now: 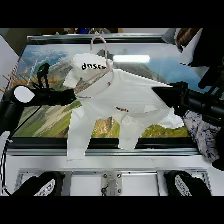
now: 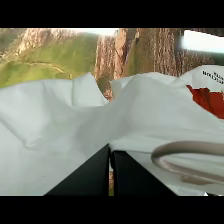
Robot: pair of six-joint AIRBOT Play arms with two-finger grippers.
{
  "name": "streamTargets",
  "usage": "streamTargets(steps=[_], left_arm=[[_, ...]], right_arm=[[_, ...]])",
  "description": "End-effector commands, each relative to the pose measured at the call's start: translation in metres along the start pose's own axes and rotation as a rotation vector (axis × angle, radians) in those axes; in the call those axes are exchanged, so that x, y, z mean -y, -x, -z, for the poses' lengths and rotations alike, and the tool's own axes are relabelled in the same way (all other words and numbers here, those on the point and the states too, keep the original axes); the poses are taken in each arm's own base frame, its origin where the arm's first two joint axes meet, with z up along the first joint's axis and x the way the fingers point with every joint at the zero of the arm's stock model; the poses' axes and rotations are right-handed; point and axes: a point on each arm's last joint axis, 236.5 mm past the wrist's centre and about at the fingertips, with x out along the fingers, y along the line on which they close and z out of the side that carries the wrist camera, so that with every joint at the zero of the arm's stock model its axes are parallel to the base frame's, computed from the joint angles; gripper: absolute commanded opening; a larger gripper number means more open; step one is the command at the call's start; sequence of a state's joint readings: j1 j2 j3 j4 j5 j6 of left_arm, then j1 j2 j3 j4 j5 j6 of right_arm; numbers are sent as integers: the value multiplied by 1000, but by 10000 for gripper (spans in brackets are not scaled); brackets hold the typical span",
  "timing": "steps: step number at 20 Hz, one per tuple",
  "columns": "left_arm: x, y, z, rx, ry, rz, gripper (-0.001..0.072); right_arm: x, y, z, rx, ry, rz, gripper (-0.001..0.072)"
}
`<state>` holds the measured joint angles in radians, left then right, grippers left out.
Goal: Fold the clothes and pants, and hang the long-sleeved shirts on hangers.
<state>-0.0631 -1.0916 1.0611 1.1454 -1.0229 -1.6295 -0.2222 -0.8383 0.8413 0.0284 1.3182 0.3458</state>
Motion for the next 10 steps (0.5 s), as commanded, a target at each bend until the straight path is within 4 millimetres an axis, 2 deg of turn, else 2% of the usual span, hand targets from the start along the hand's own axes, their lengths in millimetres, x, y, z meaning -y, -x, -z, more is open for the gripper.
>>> streamTargets(steps=[1,5,7,10], left_arm=[[1,12,-6,-3,-41,-22,19],[31,5,18,-71,-116,18,19],[43,2,23,-79,-146,33,19],[48,1,26,-82,-158,40,19]], right_arm=[[2,0,1,-7,5,8,21],[7,0,-2,5,13,30,21],[11,1,-6,19,25,60,21],[8,1,-10,33,78,58,21]])
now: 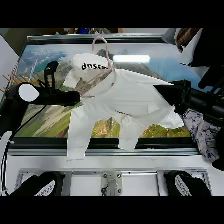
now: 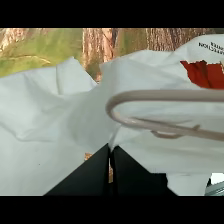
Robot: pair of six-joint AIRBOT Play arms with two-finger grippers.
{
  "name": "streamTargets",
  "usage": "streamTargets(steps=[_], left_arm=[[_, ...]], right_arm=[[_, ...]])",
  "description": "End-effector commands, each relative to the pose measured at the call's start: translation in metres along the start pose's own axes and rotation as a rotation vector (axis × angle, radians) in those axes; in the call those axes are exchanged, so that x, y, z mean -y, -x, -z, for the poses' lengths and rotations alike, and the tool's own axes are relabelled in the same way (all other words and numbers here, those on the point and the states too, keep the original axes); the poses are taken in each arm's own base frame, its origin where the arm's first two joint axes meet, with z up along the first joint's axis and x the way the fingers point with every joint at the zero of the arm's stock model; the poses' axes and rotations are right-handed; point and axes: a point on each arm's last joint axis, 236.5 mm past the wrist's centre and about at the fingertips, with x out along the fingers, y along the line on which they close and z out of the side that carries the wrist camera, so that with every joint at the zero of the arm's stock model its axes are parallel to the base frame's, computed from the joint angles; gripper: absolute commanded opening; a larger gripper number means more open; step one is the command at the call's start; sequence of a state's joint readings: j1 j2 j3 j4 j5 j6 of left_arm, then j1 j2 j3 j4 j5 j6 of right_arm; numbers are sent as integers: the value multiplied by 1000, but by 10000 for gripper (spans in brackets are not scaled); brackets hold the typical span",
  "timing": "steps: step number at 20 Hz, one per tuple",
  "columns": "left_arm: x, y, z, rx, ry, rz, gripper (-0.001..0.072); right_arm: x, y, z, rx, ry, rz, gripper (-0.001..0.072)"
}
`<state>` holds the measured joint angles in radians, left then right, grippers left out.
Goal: Fold the clothes and pants, and hang the long-sleeved shirts on hangers.
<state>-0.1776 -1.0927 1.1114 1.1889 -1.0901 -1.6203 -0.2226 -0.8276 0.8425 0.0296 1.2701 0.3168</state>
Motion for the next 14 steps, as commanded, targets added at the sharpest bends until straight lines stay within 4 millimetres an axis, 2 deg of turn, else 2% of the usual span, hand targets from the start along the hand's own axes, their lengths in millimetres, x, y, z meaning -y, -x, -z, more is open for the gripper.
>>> streamTargets(steps=[1,7,14], left_arm=[[8,-1,1,0,-13,15,19],[-36,12,-16,49,86,-43,19],[-71,23,-26,86,147,-85,19]], right_arm=[[1,0,-4,13,36,13,21],[-7,0,-2,4,36,-20,21],[-12,1,0,-4,36,-41,21]])
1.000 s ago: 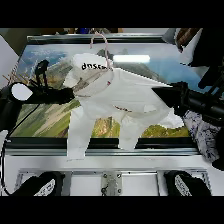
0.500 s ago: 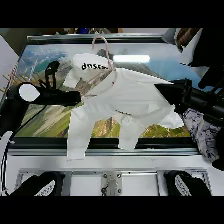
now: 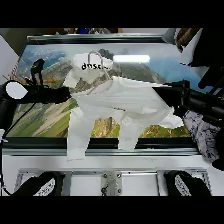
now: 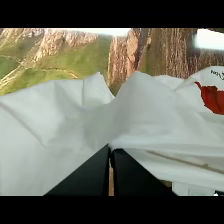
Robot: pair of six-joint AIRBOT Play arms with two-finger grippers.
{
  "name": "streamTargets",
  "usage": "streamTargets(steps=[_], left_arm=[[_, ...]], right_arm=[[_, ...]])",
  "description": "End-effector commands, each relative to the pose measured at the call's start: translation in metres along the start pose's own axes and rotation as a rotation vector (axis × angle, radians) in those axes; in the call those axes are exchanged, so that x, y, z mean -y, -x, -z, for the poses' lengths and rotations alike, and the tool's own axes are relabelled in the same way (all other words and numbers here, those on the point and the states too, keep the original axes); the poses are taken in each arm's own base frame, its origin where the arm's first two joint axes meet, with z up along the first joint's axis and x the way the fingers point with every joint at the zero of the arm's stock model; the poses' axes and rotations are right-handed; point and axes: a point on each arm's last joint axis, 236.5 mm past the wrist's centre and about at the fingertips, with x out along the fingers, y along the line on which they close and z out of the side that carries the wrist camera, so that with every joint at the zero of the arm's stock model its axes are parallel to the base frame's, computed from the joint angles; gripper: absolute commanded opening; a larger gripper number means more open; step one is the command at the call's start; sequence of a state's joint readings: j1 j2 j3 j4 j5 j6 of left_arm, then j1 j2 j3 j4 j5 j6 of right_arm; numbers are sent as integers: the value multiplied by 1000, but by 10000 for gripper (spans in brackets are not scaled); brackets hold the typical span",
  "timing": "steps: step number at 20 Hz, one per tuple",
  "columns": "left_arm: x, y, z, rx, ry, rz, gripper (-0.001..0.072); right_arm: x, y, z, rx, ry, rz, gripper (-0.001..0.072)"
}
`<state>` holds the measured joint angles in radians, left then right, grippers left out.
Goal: Fold the clothes and pants, and hang the long-sleeved shirts on hangers.
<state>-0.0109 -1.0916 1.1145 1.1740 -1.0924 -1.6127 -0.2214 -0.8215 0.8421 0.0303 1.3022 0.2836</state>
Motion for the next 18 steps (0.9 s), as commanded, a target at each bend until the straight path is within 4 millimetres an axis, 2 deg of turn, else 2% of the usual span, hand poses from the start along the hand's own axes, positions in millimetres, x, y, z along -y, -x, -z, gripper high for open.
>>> streamTargets(steps=[1,3,5,7,9,13,15,18], left_arm=[[-19,5,-8,24,21,-31,19],[-16,12,-11,47,17,-25,19],[-3,36,-21,134,-7,-6,19],[14,68,-22,207,-44,19,19],[40,93,-9,235,-108,57,19],[115,124,27,267,-276,210,19],[141,129,45,258,-342,265,19],[173,122,71,198,-423,336,19]], right_arm=[[-2,0,0,-1,-1,-7,21],[2,0,8,-35,0,11,21],[14,1,10,-44,-20,59,21],[26,2,6,-26,-19,110,21],[33,2,3,-10,-20,142,21],[38,4,-22,97,-53,158,21],[34,5,-34,146,-42,144,21],[30,7,-51,220,-65,122,21]])
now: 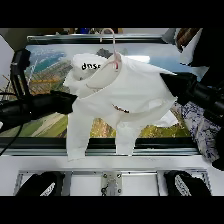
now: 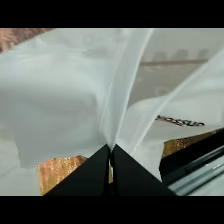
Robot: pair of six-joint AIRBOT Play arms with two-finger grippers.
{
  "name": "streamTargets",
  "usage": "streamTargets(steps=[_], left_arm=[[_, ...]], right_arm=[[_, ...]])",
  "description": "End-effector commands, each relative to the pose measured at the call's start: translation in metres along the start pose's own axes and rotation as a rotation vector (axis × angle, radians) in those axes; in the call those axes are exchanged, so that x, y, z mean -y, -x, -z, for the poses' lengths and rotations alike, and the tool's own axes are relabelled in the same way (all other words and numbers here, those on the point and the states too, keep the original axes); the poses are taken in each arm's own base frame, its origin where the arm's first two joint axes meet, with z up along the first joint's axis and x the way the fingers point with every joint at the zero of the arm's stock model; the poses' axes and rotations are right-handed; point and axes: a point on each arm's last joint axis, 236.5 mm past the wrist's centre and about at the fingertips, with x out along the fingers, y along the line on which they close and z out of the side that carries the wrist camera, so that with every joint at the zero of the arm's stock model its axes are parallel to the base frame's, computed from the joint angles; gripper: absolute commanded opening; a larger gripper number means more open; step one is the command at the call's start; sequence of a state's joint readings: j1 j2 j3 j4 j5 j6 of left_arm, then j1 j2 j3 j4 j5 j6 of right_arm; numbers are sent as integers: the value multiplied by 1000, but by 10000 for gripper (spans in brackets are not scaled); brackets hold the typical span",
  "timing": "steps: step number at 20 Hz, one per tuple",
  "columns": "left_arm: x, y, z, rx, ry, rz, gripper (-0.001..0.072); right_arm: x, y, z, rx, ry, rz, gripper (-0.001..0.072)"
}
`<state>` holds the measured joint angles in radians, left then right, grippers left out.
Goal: Fold the clothes and pants, and hang the long-sleeved shirts on hangers.
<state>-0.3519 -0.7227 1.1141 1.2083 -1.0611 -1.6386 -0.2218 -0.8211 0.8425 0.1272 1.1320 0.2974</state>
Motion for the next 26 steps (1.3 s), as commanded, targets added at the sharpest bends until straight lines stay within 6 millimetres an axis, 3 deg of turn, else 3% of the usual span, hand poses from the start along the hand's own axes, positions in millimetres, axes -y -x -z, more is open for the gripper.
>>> streamTargets(steps=[1,2,3,4,5,6,10,11,14,17,21,26], left_arm=[[47,-7,19,-51,-74,111,20],[53,-14,23,-70,-82,125,21],[57,-21,26,-84,-85,134,136],[59,-27,24,-77,-84,139,439],[60,-30,17,-53,-67,142,528],[62,-29,7,-14,-60,146,529],[56,-11,-33,102,-43,130,527],[52,-8,-38,112,-36,119,479],[41,-8,-38,105,-22,94,32],[41,-8,-38,104,-24,93,20],[41,-8,-38,104,-26,92,20],[41,-8,-38,105,-27,91,20]], right_arm=[[-5,1,-24,102,-25,-21,21],[-6,2,-28,118,-11,-24,21],[-7,2,-31,133,3,-27,21],[-7,2,-34,141,-1,-29,21],[-7,3,-34,145,3,-29,21],[-7,3,-37,155,25,-29,21],[-3,10,-66,275,118,19,21],[0,13,-73,295,159,56,21],[20,25,-92,325,271,225,21],[46,61,-119,369,378,444,21],[74,135,-155,423,513,791,21],[84,228,-182,458,617,1195,21]])
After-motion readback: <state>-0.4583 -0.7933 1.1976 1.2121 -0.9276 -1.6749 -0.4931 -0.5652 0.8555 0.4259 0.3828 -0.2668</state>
